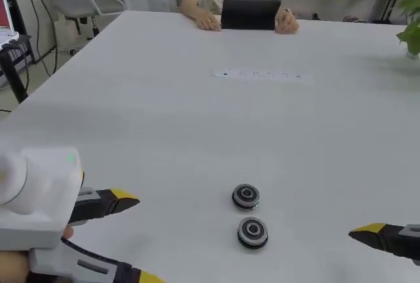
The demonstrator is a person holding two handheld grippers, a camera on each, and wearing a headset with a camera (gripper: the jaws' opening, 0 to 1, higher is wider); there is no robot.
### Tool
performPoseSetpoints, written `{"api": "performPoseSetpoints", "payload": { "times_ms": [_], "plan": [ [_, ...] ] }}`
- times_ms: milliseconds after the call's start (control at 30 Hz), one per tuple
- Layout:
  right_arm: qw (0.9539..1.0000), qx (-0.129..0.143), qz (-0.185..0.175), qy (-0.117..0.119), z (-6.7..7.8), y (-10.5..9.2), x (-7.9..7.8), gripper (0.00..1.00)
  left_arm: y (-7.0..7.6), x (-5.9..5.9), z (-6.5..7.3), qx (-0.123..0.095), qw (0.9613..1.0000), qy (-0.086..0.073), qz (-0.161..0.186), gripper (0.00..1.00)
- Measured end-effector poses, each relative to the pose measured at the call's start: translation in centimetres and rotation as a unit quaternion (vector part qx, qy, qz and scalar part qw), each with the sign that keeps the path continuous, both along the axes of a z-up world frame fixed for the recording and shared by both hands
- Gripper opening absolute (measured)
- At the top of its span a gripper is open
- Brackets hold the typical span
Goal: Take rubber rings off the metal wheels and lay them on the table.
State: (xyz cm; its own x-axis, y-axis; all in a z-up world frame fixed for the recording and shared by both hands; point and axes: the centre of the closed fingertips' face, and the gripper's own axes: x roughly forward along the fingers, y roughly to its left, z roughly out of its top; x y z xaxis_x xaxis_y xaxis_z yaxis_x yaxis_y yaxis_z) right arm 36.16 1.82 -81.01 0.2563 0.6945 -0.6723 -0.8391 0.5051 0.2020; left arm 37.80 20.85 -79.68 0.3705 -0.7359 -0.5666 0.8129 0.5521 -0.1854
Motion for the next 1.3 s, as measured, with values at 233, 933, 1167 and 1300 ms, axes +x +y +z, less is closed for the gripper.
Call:
{"api": "performPoseSetpoints", "payload": {
  "times_ms": [233,933,1167,1300],
  "plan": [
    [0.9999,0.0,-0.01,-0.005,0.04,-0.19,0.3,0.91,0.23,-0.02,-0.14,0.002,1.0,0.0,0.005,0.88],
    [0.9989,0.023,-0.042,-0.001,0.46,-0.32,0.65,0.89,0.55,0.29,0.32,-0.008,0.9996,-0.013,0.023,0.88],
    [0.9988,0.024,-0.043,0.001,0.43,-0.24,0.59,0.89,0.71,0.49,0.43,-0.012,0.9993,-0.014,0.031,0.88],
    [0.9986,0.027,-0.045,0.003,0.46,-0.21,0.6,0.88,0.76,0.57,0.45,-0.009,0.9993,-0.016,0.032,0.88]
  ]
}}
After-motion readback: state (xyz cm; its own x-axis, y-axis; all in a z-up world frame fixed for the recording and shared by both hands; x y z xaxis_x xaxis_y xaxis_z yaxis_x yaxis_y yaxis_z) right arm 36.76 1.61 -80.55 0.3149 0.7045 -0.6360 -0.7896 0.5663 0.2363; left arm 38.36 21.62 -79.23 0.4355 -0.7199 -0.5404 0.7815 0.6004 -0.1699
